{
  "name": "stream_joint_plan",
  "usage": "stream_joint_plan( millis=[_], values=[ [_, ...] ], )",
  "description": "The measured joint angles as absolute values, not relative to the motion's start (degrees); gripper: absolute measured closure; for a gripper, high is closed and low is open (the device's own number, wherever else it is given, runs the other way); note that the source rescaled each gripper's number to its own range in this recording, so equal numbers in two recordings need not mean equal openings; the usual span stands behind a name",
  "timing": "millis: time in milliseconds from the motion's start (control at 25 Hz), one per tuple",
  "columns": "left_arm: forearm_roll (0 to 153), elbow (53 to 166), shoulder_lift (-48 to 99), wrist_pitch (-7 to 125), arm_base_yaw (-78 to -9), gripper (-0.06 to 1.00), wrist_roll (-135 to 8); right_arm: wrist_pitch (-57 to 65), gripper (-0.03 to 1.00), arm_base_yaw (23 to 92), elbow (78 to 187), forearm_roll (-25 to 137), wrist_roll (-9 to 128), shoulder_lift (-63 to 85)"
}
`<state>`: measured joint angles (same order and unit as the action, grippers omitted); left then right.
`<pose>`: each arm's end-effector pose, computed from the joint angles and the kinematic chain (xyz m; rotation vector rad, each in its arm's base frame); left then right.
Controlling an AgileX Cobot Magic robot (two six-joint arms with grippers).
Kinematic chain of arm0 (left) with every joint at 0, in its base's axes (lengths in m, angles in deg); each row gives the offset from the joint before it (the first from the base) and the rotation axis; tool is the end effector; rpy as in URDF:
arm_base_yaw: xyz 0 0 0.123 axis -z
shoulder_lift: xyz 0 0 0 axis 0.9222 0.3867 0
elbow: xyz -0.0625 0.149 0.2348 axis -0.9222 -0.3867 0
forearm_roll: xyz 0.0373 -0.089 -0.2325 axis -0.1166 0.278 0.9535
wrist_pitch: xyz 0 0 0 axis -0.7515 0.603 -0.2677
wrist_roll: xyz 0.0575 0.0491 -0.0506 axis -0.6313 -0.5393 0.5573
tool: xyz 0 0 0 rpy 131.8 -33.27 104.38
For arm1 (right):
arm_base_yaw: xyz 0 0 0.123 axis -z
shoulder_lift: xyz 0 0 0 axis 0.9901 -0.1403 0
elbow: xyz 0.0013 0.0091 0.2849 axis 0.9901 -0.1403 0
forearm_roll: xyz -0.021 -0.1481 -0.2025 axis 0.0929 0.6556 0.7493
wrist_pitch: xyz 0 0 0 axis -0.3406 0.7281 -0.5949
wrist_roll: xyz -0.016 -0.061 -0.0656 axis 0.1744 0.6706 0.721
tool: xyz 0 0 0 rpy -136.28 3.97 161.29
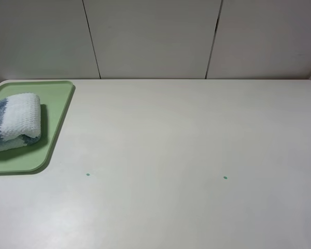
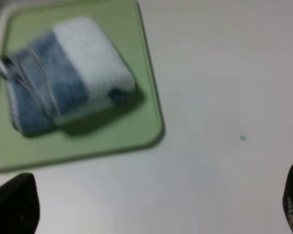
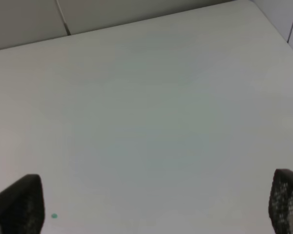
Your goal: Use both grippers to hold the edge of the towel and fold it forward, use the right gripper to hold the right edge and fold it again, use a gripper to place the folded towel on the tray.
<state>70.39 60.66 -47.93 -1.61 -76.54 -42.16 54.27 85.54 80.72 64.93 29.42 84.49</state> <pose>-0.0115 -0.0131 0.2832 0.0696 2.0586 0.0710 -0.0044 -0.0010 0.2778 0.1898 2.0075 0.0188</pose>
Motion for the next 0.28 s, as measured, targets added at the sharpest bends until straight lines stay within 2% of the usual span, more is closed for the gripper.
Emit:
stream_joint_plan(
  millis=[280],
  values=[
    [68.26,58.27,-48.12,1.57,-70.08,-0.05,-39.27,54.27,-0.03,85.54,80.72,64.93,29.42,84.49]
  ],
)
